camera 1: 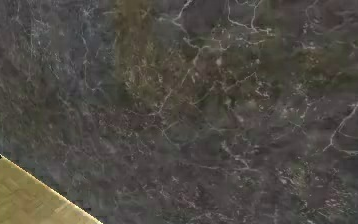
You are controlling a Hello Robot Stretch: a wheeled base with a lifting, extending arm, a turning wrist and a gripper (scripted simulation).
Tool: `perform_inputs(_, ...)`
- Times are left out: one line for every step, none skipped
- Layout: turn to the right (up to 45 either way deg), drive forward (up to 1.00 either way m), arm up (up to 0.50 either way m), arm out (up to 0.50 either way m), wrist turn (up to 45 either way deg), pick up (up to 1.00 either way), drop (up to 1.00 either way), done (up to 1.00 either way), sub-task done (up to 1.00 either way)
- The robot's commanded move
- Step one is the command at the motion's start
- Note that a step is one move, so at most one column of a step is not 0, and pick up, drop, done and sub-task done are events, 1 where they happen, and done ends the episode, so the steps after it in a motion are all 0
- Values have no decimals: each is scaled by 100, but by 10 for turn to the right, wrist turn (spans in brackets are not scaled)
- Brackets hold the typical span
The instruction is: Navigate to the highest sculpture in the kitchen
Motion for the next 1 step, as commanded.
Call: perform_inputs(-450, 0, 0, 0, 0, 0, 0, 0, 0)
